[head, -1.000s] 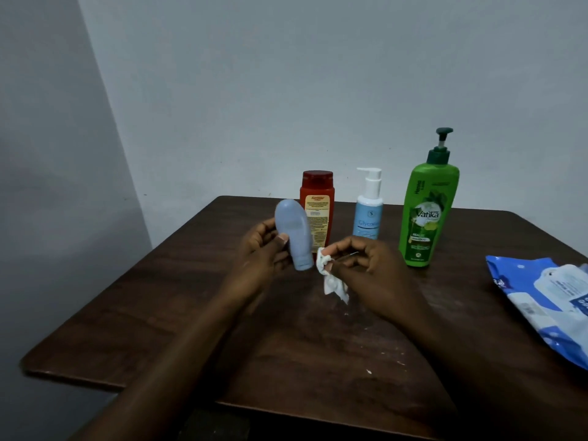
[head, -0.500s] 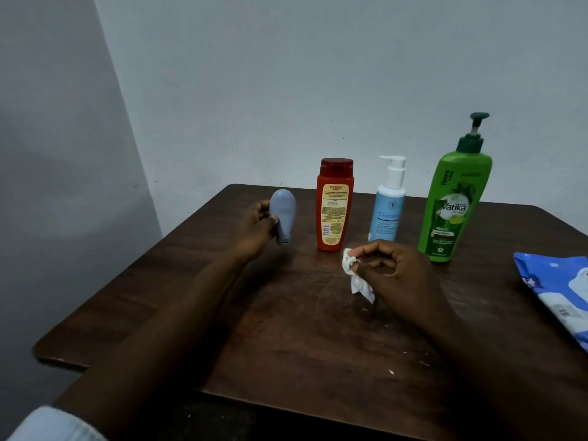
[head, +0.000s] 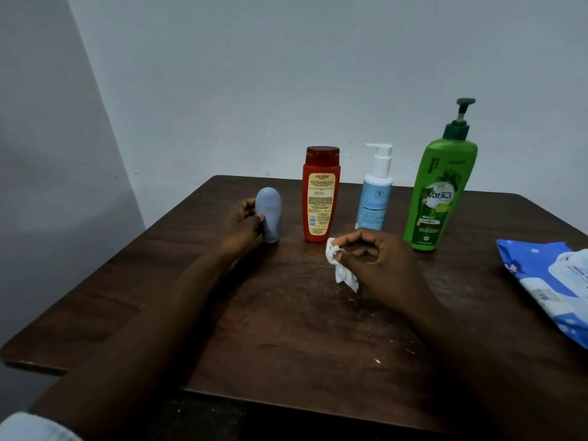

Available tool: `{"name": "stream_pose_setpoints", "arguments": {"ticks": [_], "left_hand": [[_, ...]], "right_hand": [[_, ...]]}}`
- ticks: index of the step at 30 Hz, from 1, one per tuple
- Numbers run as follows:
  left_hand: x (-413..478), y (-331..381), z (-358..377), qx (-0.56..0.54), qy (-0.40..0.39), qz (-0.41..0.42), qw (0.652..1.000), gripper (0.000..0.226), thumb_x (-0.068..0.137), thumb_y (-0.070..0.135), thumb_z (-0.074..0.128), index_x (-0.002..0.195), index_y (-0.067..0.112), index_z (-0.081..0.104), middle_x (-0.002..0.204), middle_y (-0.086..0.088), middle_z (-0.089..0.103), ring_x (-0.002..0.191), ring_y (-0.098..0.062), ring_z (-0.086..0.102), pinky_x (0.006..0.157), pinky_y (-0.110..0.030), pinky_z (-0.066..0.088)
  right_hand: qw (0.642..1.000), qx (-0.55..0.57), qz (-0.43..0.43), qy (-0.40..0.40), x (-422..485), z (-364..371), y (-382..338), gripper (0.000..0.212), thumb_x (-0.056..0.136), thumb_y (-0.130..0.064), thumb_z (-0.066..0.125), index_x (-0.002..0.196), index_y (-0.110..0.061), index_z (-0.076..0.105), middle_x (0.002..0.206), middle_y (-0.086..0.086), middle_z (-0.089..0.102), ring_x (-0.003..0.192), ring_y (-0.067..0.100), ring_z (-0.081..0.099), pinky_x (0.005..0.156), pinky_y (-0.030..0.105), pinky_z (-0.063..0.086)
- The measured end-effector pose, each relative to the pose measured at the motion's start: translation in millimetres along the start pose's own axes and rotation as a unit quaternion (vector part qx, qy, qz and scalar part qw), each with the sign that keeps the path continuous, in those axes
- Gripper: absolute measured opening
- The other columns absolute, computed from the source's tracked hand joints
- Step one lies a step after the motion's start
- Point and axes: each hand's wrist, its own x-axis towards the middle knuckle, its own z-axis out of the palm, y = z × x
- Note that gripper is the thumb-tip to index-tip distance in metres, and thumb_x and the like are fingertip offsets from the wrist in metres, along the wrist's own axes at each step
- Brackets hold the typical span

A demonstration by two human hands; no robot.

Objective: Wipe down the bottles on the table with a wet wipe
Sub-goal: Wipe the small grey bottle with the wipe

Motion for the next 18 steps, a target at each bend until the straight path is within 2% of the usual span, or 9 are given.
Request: {"name": "stream_pose_setpoints", "arguments": {"ticks": [6, 10, 18], "left_hand": [[4.7, -4.0, 1.5, -0.002, 0.004, 0.001, 1.000, 0.029, 0.102, 0.008, 0.049, 0.129, 0.016, 0.050, 0.123, -0.006, 0.057, 0.109, -0.019, 0.059, 0.091, -0.036, 0.052], [5.5, -4.7, 1.5, -0.010, 0.001, 0.004, 1.000, 0.023, 0.102, 0.008, 0.049, 0.121, 0.021, 0.050, 0.118, -0.004, 0.058, 0.095, -0.011, 0.060, 0.077, -0.027, 0.051], [6.2, -4.4, 3.8, 0.004, -0.011, 0.008, 1.000, 0.034, 0.103, 0.009, 0.046, 0.136, 0.017, 0.046, 0.117, 0.002, 0.055, 0.095, -0.007, 0.057, 0.074, -0.023, 0.049]], "right_hand": [[1.000, -0.014, -0.012, 0.006, 0.8, -0.2, 2.1, 0.013, 0.084, -0.012, 0.076, 0.092, -0.022, 0.075, 0.087, -0.014, 0.074, 0.079, -0.005, 0.068, 0.069, 0.004, 0.049], [1.000, -0.015, -0.017, 0.011, 1.0, 0.4, 4.0, 0.013, 0.083, -0.012, 0.076, 0.093, -0.021, 0.076, 0.088, -0.014, 0.074, 0.079, -0.005, 0.068, 0.070, 0.004, 0.048], [1.000, -0.011, -0.017, 0.009, 0.7, 0.7, 3.6, 0.013, 0.084, -0.013, 0.076, 0.092, -0.023, 0.075, 0.087, -0.016, 0.073, 0.080, -0.008, 0.067, 0.068, 0.002, 0.047]]}}
